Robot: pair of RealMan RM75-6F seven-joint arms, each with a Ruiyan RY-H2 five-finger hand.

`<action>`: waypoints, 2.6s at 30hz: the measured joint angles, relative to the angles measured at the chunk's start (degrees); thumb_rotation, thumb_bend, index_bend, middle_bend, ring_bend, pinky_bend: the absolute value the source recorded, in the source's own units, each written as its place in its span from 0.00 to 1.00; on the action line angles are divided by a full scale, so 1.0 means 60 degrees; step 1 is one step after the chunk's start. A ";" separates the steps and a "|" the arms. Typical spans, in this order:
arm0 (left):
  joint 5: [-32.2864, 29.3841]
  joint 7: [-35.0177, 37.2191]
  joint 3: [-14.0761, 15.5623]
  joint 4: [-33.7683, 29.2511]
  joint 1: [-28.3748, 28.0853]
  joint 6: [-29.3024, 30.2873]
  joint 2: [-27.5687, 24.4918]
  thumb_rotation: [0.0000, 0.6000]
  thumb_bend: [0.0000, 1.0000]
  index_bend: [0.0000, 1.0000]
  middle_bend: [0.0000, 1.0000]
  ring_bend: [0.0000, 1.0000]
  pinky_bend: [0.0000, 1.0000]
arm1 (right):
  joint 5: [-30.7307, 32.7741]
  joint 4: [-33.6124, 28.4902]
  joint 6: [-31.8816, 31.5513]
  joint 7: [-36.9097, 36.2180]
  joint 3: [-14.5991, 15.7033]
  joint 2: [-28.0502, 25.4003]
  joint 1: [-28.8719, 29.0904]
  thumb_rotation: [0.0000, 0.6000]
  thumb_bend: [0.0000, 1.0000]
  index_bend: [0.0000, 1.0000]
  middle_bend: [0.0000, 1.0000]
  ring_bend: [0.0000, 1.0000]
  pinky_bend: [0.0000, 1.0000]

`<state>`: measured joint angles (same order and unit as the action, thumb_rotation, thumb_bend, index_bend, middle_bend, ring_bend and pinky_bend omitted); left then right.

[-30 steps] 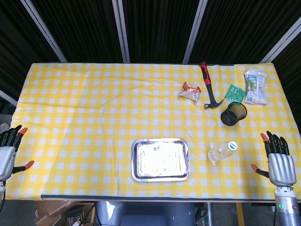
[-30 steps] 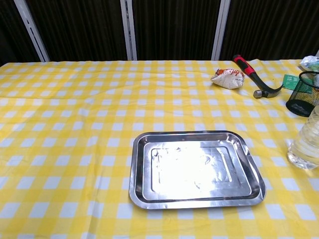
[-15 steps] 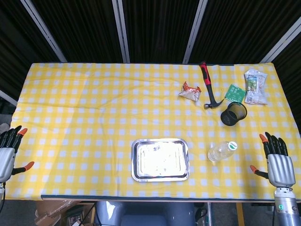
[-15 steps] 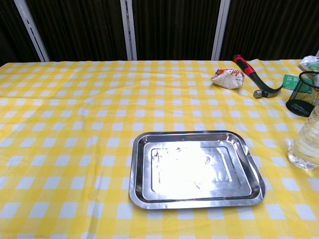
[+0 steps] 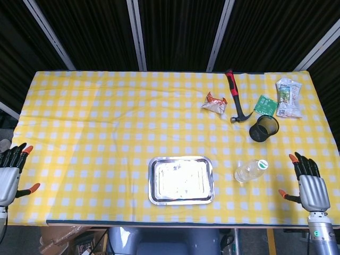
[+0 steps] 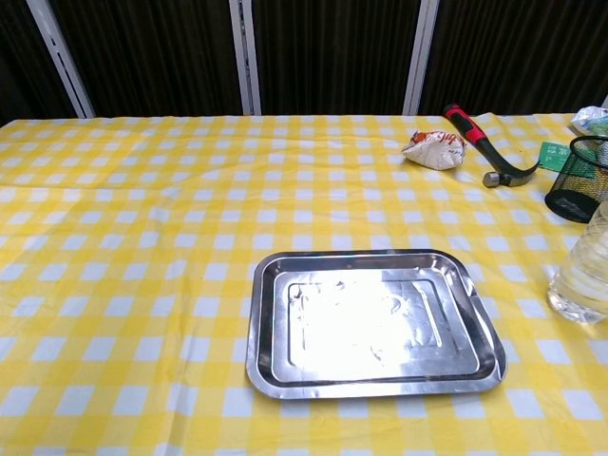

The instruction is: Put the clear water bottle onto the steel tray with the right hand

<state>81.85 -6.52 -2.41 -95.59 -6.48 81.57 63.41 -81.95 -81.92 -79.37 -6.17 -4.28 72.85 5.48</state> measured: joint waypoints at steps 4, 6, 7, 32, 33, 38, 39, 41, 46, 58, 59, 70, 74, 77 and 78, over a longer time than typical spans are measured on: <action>-0.0009 0.0047 -0.0009 -0.0015 0.0013 0.0024 -0.0029 1.00 0.19 0.05 0.00 0.00 0.00 | -0.0138 -0.0652 0.0478 -0.0798 0.0144 -0.0301 0.0131 1.00 0.13 0.03 0.03 0.00 0.00; -0.0040 0.0073 -0.0018 -0.0020 0.0017 0.0021 -0.0040 1.00 0.19 0.05 0.00 0.00 0.00 | -0.0205 -0.0998 0.0798 -0.1283 0.0223 -0.0454 0.0238 1.00 0.13 0.03 0.03 0.00 0.00; -0.0056 0.0081 -0.0026 -0.0029 0.0022 0.0025 -0.0047 1.00 0.19 0.05 0.00 0.00 0.00 | -0.0231 -0.1130 0.0940 -0.1505 0.0251 -0.0506 0.0291 1.00 0.13 0.03 0.03 0.00 0.00; -0.0272 -0.0183 -0.0053 -0.0027 -0.0034 -0.0157 0.0000 1.00 0.19 0.05 0.00 0.00 0.00 | 0.1344 -0.1484 0.3220 -0.3559 -0.0442 0.0690 0.1687 1.00 0.13 0.13 0.11 0.00 0.00; -0.0291 -0.0198 -0.0054 -0.0039 -0.0043 -0.0177 -0.0001 1.00 0.19 0.05 0.00 0.00 0.00 | 0.1504 -0.1453 0.3237 -0.3554 -0.0522 0.0781 0.1708 1.00 0.13 0.21 0.18 0.02 0.00; -0.0358 -0.0216 -0.0069 -0.0070 -0.0045 -0.0192 -0.0015 1.00 0.19 0.05 0.00 0.00 0.00 | 0.2368 -0.1267 0.3149 -0.3474 -0.0999 0.1333 0.1761 1.00 0.27 0.70 0.55 0.25 0.00; -0.0366 -0.0223 -0.0070 -0.0078 -0.0045 -0.0199 -0.0018 1.00 0.19 0.05 0.00 0.00 0.00 | 0.2501 -0.1263 0.3082 -0.3486 -0.1090 0.1419 0.1747 1.00 0.32 0.77 0.60 0.30 0.00; -0.0353 -0.0246 -0.0061 -0.0086 -0.0051 -0.0208 -0.0017 1.00 0.19 0.05 0.00 0.00 0.00 | 0.2698 -0.1246 0.2860 -0.3507 -0.1260 0.1587 0.1691 1.00 0.39 0.84 0.66 0.34 0.00; -0.0356 -0.0274 -0.0045 -0.0091 -0.0066 -0.0247 -0.0003 1.00 0.19 0.05 0.00 0.00 0.00 | 0.2822 -0.1253 0.2458 -0.3533 -0.1332 0.1786 0.1470 1.00 0.47 0.89 0.68 0.35 0.00; -0.0236 -0.0171 -0.0019 -0.0135 -0.0027 -0.0138 -0.0039 1.00 0.19 0.05 0.00 0.00 0.00 | 0.2057 -0.3587 0.2215 -0.3875 -0.1360 0.0492 0.1156 1.00 0.48 0.88 0.68 0.35 0.00; -0.0218 -0.0149 -0.0019 -0.0137 -0.0021 -0.0118 -0.0045 1.00 0.19 0.05 0.00 0.00 0.00 | 0.1964 -0.3876 0.2176 -0.3780 -0.1375 0.0388 0.1162 1.00 0.48 0.88 0.68 0.35 0.00; -0.0125 0.0373 -0.0114 -0.0014 0.0091 0.0170 -0.0173 1.00 0.19 0.05 0.00 0.00 0.00 | 0.1856 -0.4847 0.2293 -0.2166 -0.1281 0.1117 0.1740 1.00 0.51 0.87 0.68 0.34 0.00; -0.0133 0.0362 -0.0112 0.0009 0.0062 0.0100 -0.0170 1.00 0.19 0.05 0.00 0.00 0.00 | 0.1975 -0.4627 0.2466 -0.1797 -0.1131 0.2005 0.2013 1.00 0.51 0.87 0.68 0.34 0.00; -0.0184 0.0331 -0.0121 0.0030 0.0040 0.0043 -0.0152 1.00 0.19 0.05 0.00 0.00 0.00 | 0.2026 -0.4416 0.2562 -0.1705 -0.1037 0.2560 0.2153 1.00 0.51 0.87 0.68 0.34 0.00; -0.0195 0.0324 -0.0124 0.0038 0.0035 0.0031 -0.0147 1.00 0.19 0.05 0.00 0.00 0.00 | 0.2032 -0.4321 0.2603 -0.1691 -0.0997 0.2770 0.2209 1.00 0.52 0.87 0.68 0.34 0.00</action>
<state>80.68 -4.57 -3.15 -95.37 -6.27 81.76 62.52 -69.75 -107.85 -63.75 -16.32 -10.26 89.47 18.73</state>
